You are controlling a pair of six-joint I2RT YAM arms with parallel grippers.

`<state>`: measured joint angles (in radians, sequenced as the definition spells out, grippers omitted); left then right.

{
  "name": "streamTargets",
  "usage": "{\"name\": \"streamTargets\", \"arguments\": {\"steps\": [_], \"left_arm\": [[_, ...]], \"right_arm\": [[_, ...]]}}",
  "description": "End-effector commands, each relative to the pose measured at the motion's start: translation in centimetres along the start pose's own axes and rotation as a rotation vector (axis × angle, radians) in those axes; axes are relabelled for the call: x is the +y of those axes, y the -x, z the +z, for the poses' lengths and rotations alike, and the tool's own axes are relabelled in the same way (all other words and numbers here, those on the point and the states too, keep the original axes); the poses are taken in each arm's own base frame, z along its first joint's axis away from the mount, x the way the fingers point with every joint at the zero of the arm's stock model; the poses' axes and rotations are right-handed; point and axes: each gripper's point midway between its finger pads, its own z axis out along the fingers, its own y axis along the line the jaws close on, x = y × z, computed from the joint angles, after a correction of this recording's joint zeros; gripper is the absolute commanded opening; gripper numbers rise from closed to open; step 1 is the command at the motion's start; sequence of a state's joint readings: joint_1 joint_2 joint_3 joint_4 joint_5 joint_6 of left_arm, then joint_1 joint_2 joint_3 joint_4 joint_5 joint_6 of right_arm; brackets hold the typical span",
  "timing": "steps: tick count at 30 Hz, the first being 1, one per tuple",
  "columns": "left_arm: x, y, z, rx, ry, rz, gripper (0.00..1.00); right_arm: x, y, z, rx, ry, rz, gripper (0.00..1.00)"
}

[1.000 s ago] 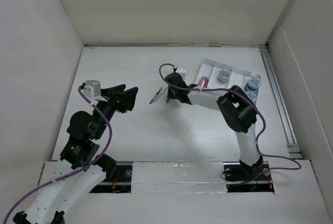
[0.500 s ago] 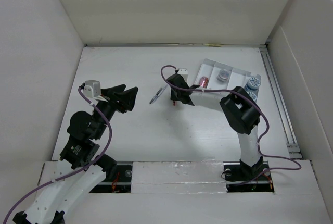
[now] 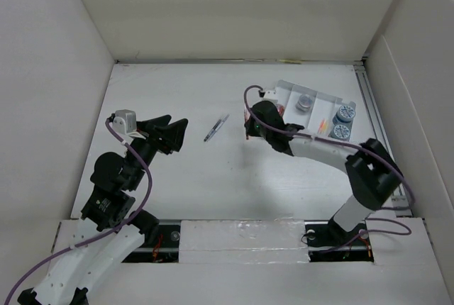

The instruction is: Organize the desk

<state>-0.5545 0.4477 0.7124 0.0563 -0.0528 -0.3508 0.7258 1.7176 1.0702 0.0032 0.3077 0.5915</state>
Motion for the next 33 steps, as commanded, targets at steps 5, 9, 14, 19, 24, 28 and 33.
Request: {"name": "streamTargets", "arguments": {"steps": [5,9,14,19,24,28,33], "left_arm": [[-0.8,0.9,0.1,-0.038,-0.037,-0.012,0.58],[-0.9,0.7,0.2,-0.029,-0.04,-0.011,0.58],[-0.6,0.3,0.6,-0.016,-0.024,-0.008,0.58],[-0.6,0.4,0.7,-0.016,-0.024,-0.006,0.58],[-0.5,0.0,0.9,-0.002,-0.021,-0.002,0.58],[-0.2,0.0,1.1,-0.003,-0.004,0.002,0.58],[-0.3,0.0,1.1,-0.001,-0.011,0.002,0.58]], "right_arm": [[-7.2,7.4,-6.7,-0.273,-0.08,0.176,0.0],[-14.3,6.9,-8.5,-0.272,-0.207,0.242,0.0],[-20.6,7.0,-10.1,-0.275,-0.255,0.338,0.0],[-24.1,7.7,-10.2,-0.259,-0.246,0.371,0.01],[-26.3,7.1,-9.2,-0.198,-0.195,0.424,0.05],[-26.7,6.6,-8.6,-0.174,-0.159,0.452,0.09],[-26.7,7.1,-8.2,-0.177,-0.153,0.449,0.2]]}}
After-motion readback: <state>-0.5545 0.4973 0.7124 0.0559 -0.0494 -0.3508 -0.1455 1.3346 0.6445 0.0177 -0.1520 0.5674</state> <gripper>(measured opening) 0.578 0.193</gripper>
